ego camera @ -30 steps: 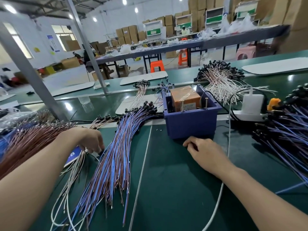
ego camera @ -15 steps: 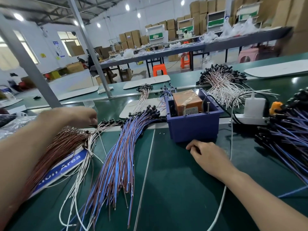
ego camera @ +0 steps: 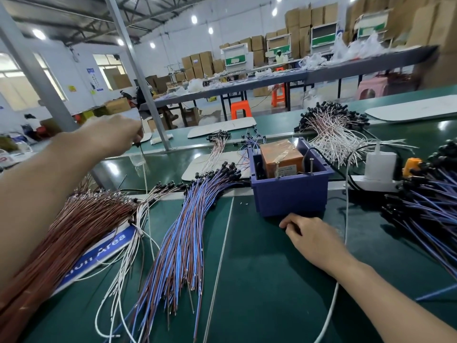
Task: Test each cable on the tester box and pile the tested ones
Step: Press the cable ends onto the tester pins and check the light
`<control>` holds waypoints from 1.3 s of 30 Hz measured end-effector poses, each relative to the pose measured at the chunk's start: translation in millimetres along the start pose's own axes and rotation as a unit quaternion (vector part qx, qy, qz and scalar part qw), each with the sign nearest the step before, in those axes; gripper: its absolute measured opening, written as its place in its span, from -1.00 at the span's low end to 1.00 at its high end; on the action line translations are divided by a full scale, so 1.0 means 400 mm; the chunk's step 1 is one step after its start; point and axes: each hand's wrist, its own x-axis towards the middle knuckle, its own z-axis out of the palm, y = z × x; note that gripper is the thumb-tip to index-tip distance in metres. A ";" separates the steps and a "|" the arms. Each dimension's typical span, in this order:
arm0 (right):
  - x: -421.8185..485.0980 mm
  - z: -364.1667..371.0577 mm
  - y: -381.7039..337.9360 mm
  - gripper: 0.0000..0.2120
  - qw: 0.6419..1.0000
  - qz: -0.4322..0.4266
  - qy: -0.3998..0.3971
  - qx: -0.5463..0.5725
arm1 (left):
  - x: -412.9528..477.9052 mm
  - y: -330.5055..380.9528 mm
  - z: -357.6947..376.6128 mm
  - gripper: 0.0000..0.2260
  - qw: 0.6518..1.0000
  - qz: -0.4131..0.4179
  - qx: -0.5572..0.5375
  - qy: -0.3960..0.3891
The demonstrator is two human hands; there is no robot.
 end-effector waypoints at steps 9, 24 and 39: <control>-0.002 0.004 0.004 -0.81 1.000 -0.002 -0.010 0.017 | -0.026 0.097 0.226 -0.69 0.983 -0.066 -0.125 -0.115; 0.011 0.013 0.016 -0.83 0.999 -0.007 -0.003 0.032 | -0.032 0.347 0.375 -0.69 0.936 -0.026 -0.343 -0.074; 0.017 0.017 0.024 -0.83 0.999 -0.010 0.004 0.041 | -0.006 0.489 0.419 -0.62 0.984 0.085 -0.151 -0.029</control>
